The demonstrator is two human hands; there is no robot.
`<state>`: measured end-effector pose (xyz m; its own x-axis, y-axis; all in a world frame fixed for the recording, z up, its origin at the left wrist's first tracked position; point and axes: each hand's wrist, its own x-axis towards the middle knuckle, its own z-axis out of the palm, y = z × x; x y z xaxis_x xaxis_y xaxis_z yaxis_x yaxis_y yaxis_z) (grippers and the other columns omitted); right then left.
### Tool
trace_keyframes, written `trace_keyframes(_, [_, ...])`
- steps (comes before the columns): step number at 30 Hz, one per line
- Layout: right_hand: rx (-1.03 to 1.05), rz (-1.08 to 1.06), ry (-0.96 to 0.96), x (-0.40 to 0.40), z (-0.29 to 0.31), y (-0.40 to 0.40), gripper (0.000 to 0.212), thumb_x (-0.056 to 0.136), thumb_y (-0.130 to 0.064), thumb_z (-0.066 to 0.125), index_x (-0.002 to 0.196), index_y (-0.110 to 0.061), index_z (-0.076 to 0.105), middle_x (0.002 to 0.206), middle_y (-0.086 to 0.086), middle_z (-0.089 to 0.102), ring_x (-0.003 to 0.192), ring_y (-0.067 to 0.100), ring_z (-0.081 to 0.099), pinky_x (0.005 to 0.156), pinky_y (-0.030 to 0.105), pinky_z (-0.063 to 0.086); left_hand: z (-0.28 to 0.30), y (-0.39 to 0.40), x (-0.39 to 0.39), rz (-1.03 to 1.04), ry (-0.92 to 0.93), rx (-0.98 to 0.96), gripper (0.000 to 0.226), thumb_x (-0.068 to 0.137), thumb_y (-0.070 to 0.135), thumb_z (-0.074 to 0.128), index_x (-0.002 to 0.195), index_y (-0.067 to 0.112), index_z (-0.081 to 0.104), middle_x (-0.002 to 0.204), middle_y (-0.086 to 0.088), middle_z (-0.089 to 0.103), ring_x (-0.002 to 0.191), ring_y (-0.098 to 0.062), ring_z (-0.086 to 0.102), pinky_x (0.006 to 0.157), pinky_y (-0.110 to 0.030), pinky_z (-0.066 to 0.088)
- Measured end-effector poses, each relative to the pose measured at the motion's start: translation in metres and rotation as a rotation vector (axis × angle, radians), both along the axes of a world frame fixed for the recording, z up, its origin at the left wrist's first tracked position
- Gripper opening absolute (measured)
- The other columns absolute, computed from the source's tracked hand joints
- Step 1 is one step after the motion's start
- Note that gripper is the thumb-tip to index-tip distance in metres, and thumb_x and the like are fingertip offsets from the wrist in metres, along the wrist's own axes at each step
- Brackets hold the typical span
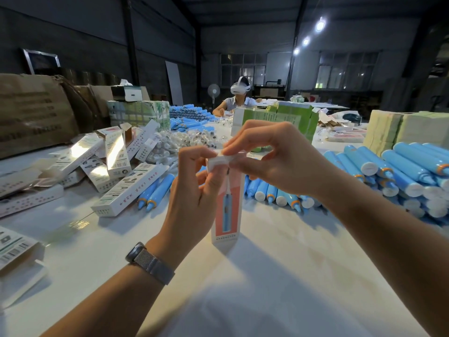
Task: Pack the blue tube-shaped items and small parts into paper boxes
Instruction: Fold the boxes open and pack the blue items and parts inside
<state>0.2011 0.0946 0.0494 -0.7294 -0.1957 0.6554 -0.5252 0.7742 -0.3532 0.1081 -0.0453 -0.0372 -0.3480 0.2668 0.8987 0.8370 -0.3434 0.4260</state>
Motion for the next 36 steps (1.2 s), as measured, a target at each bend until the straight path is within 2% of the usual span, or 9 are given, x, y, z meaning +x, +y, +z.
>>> trace_keyframes(3, [0.031, 0.007, 0.02, 0.0, 0.0, 0.0, 0.011, 0.085, -0.012, 0.074, 0.096, -0.01, 0.076, 0.095, 0.013, 0.068, 0.089, 0.026, 0.067, 0.071, 0.023, 0.054, 0.001, -0.001, 0.001, 0.019, 0.018, -0.003, 0.011, 0.1, 0.045, 0.042, 0.103, 0.038, 0.035, 0.088, 0.02, 0.056, 0.068, -0.011, 0.063, 0.055, -0.036, 0.055])
trace_keyframes(5, [0.022, 0.019, 0.017, 0.0, -0.001, 0.001, 0.011, 0.085, -0.01, 0.074, 0.096, -0.01, 0.076, 0.095, 0.013, 0.068, 0.089, 0.026, 0.066, 0.069, 0.018, 0.051, 0.0, -0.002, 0.001, 0.039, 0.01, 0.0, 0.01, 0.102, 0.043, 0.044, 0.102, 0.04, 0.035, 0.088, 0.012, 0.055, 0.067, -0.017, 0.061, 0.055, -0.042, 0.053])
trace_keyframes(9, [0.014, 0.018, 0.041, -0.002, -0.005, 0.0, 0.012, 0.085, -0.014, 0.073, 0.097, -0.013, 0.076, 0.094, 0.009, 0.068, 0.087, 0.023, 0.066, 0.069, 0.013, 0.048, -0.001, -0.001, 0.001, 0.061, -0.004, 0.03, 0.009, 0.1, 0.033, 0.045, 0.1, 0.038, 0.038, 0.084, 0.012, 0.053, 0.066, -0.017, 0.058, 0.054, -0.037, 0.049])
trace_keyframes(12, [-0.058, 0.007, 0.091, -0.006, -0.011, -0.002, 0.017, 0.084, -0.015, 0.075, 0.1, -0.017, 0.071, 0.091, -0.007, 0.067, 0.084, 0.008, 0.066, 0.067, 0.007, 0.046, -0.003, -0.001, -0.002, 0.057, -0.027, 0.048, 0.012, 0.1, 0.033, 0.046, 0.099, 0.044, 0.041, 0.084, 0.02, 0.054, 0.066, -0.004, 0.057, 0.054, -0.023, 0.047])
trace_keyframes(14, [-0.15, 0.034, 0.08, -0.008, -0.015, -0.002, 0.023, 0.082, -0.012, 0.077, 0.097, -0.024, 0.065, 0.095, -0.006, 0.07, 0.083, 0.004, 0.067, 0.064, 0.007, 0.047, -0.003, -0.001, -0.003, 0.061, -0.041, 0.041, 0.017, 0.1, 0.036, 0.046, 0.099, 0.051, 0.041, 0.084, 0.021, 0.055, 0.065, -0.004, 0.056, 0.055, -0.024, 0.047])
trace_keyframes(17, [-0.255, 0.039, 0.087, -0.011, -0.022, 0.0, 0.023, 0.081, -0.013, 0.079, 0.088, -0.028, 0.063, 0.102, -0.004, 0.072, 0.085, 0.014, 0.071, 0.063, 0.019, 0.055, -0.003, -0.001, -0.004, 0.076, -0.033, 0.035, 0.007, 0.101, 0.035, 0.044, 0.102, 0.039, 0.039, 0.085, 0.021, 0.056, 0.065, -0.007, 0.056, 0.053, -0.037, 0.048])
trace_keyframes(21, [-0.283, 0.002, 0.154, -0.015, -0.032, 0.0, 0.009, 0.081, -0.015, 0.077, 0.085, -0.016, 0.069, 0.103, 0.0, 0.073, 0.088, 0.016, 0.071, 0.061, 0.044, 0.058, -0.003, 0.0, -0.004, 0.068, -0.03, 0.028, 0.006, 0.102, 0.037, 0.043, 0.104, 0.037, 0.037, 0.085, 0.019, 0.054, 0.066, -0.009, 0.059, 0.052, -0.041, 0.051])
trace_keyframes(28, [-0.221, -0.025, 0.183, -0.016, -0.032, 0.004, 0.007, 0.084, -0.011, 0.076, 0.086, -0.005, 0.071, 0.102, 0.002, 0.073, 0.09, 0.013, 0.071, 0.062, 0.023, 0.054, -0.003, 0.0, -0.003, 0.063, -0.011, -0.014, 0.014, 0.102, 0.049, 0.04, 0.107, 0.037, 0.037, 0.088, 0.009, 0.054, 0.067, -0.016, 0.06, 0.055, -0.047, 0.053])
trace_keyframes(36, [-0.137, -0.09, 0.304, -0.021, -0.031, 0.001, 0.01, 0.082, -0.008, 0.077, 0.082, 0.001, 0.073, 0.096, 0.008, 0.071, 0.081, 0.016, 0.068, 0.066, 0.004, 0.04, -0.005, 0.001, -0.01, 0.182, -0.021, -0.019, 0.009, 0.102, 0.039, 0.041, 0.106, 0.033, 0.045, 0.085, 0.013, 0.055, 0.064, -0.02, 0.056, 0.051, -0.052, 0.048])
